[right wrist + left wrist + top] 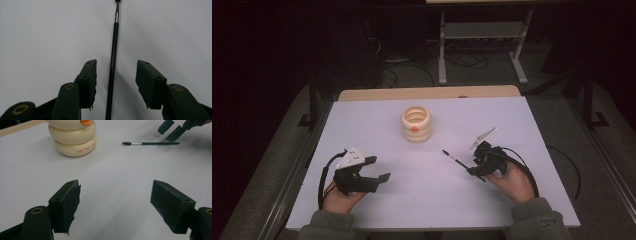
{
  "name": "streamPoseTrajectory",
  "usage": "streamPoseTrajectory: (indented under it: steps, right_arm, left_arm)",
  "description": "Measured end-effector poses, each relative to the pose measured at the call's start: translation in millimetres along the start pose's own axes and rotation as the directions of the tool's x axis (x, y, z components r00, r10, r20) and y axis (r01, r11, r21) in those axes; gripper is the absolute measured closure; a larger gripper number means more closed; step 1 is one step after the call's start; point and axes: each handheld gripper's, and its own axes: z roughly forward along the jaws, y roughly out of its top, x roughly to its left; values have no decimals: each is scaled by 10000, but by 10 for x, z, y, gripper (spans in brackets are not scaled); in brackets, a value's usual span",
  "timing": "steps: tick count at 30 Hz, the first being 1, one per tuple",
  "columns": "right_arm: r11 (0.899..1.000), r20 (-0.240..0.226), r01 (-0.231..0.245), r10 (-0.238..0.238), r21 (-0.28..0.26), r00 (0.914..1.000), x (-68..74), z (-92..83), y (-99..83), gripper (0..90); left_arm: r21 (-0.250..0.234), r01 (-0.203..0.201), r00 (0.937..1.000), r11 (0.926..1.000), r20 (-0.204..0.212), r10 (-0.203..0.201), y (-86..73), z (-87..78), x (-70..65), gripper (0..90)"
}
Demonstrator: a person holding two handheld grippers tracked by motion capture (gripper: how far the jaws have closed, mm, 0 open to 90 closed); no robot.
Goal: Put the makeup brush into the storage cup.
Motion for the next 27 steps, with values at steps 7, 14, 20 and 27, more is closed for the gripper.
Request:
streamPoseTrajectory:
  steps: [7,14,20,27]
  right_arm:
    - [10000,-125,-80,80,-31,9999,-3,14,-21,501]
    - [10000,-143,-55,54,-75,9999,7,21,-28,502]
    - [10000,-126,-39,38,-86,9999,26,31,-39,510]
    - [9999,34,74,-74,147,10000,43,94,-66,552]
  left_arm:
    - [-43,26,10000,10000,-11,-26,0,-2,-1,232]
    - [-72,42,10000,10000,-2,-42,-2,-2,2,233]
    - [-84,55,10000,9999,0,-55,0,-4,0,233]
    - [-75,92,10000,9999,-13,-92,-3,-7,2,233]
